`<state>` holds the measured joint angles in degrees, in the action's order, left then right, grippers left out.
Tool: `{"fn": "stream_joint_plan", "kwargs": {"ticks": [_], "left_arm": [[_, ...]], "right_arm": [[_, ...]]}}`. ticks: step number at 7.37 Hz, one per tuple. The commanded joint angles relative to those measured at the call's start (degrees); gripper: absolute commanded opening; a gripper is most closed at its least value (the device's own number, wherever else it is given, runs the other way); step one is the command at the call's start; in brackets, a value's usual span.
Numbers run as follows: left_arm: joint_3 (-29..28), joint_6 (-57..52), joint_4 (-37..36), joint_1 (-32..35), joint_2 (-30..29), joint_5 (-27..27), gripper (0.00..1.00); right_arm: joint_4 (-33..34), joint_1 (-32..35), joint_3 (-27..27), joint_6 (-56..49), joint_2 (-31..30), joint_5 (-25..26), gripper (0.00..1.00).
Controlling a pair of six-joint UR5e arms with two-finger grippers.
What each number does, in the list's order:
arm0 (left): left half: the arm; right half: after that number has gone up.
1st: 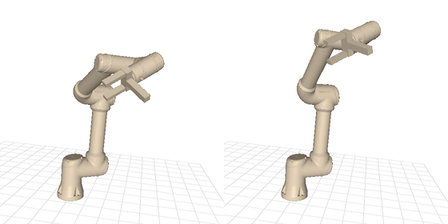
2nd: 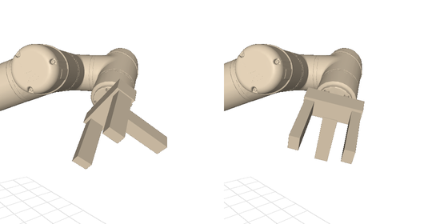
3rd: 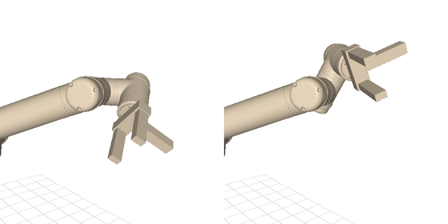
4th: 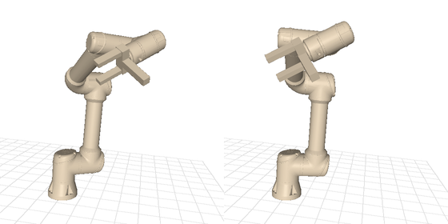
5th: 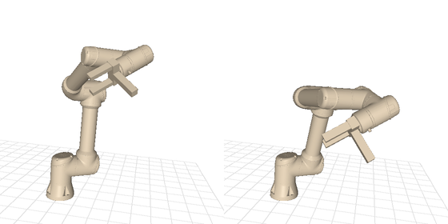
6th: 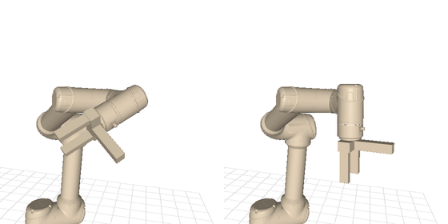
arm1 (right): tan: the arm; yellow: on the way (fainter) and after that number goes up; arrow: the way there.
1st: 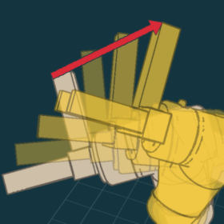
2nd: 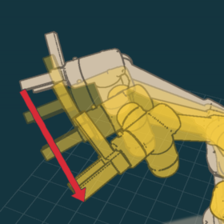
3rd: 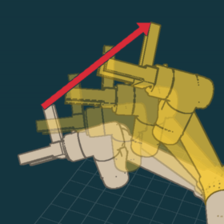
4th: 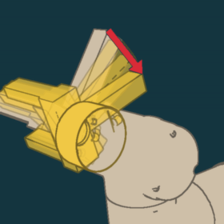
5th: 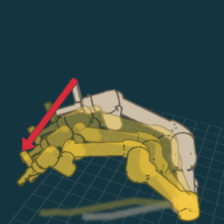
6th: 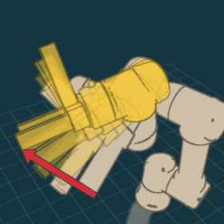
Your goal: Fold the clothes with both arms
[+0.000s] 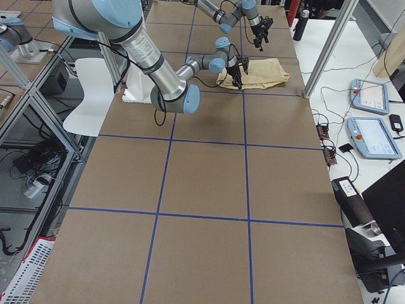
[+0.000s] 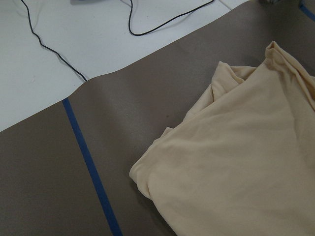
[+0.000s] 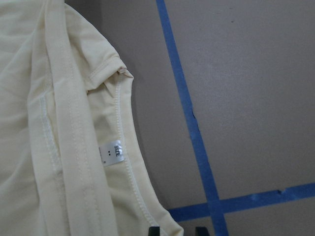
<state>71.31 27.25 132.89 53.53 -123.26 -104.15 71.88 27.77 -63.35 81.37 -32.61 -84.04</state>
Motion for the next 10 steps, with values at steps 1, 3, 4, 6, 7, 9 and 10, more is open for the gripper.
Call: {"fn": "stream_joint_plan", "kwargs": {"ticks": [1, 3, 4, 6, 7, 9, 10], "left_arm": [[0.1, 0.0, 0.0, 0.0, 0.0, 0.0, 1.00], [0.0, 0.0, 0.0, 0.0, 0.0, 0.0, 1.00], [0.0, 0.0, 0.0, 0.0, 0.0, 0.0, 1.00], [0.0, 0.0, 0.1, 0.0, 0.0, 0.0, 1.00], [0.1, 0.0, 0.1, 0.0, 0.0, 0.0, 1.00], [0.7, 0.2, 0.1, 0.0, 0.1, 0.0, 1.00], [0.9, 0.3, 0.1, -0.1, 0.1, 0.0, 1.00]], "right_arm": [[-0.1, -0.3, 2.5, 0.1, 1.5, 0.4, 0.36], [0.0, -0.5, 3.4, 0.0, 1.5, 0.4, 0.36], [0.1, -0.6, 3.5, -0.1, 1.5, 0.4, 0.36], [0.3, -0.6, 3.5, -0.4, 1.6, 0.4, 0.00], [0.3, -0.5, 3.3, -0.7, 2.4, 0.3, 0.00], [0.8, -0.4, -1.6, -0.7, 0.4, -0.8, 0.00], [1.1, -0.4, -9.3, -0.7, -6.5, -1.5, 0.00]]}}
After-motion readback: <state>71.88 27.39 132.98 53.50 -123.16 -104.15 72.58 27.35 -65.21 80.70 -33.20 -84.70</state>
